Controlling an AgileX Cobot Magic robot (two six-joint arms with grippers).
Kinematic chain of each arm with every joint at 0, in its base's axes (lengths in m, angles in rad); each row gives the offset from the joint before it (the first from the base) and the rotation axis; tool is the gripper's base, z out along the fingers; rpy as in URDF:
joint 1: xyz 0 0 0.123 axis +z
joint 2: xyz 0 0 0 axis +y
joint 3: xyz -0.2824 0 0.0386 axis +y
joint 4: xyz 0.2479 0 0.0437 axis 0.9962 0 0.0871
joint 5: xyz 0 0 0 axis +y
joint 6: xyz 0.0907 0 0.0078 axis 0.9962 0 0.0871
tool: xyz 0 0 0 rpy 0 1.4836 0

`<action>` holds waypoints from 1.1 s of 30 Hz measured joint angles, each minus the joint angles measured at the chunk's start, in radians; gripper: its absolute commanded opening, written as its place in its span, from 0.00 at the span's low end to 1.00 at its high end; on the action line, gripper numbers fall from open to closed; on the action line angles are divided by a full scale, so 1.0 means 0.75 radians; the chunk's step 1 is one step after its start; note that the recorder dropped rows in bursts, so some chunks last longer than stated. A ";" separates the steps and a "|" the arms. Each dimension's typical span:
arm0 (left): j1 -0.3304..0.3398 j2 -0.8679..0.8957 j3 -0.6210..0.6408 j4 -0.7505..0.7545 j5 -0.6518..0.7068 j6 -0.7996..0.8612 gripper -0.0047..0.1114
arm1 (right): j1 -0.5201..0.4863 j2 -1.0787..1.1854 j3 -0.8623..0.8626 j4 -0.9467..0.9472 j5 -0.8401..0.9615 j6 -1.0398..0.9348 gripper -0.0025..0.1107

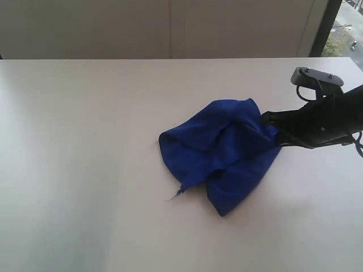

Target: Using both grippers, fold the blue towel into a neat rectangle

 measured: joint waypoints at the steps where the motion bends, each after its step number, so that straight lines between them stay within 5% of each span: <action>1: -0.022 0.077 -0.019 -0.047 0.022 0.028 0.04 | 0.000 0.000 0.000 0.000 0.000 0.000 0.02; 7: -0.271 0.432 -0.103 -0.309 0.009 0.281 0.04 | 0.000 0.022 0.000 0.000 -0.002 0.000 0.02; 15: -0.647 0.942 -0.340 -0.398 -0.208 0.345 0.04 | 0.000 0.073 0.000 0.000 -0.002 0.000 0.02; 24: -0.744 1.400 -0.760 -0.415 -0.205 0.294 0.04 | 0.000 0.076 0.000 0.000 -0.057 0.000 0.02; 33: -0.758 1.639 -1.176 -0.658 0.171 0.421 0.04 | 0.000 0.076 0.000 0.000 -0.078 0.000 0.02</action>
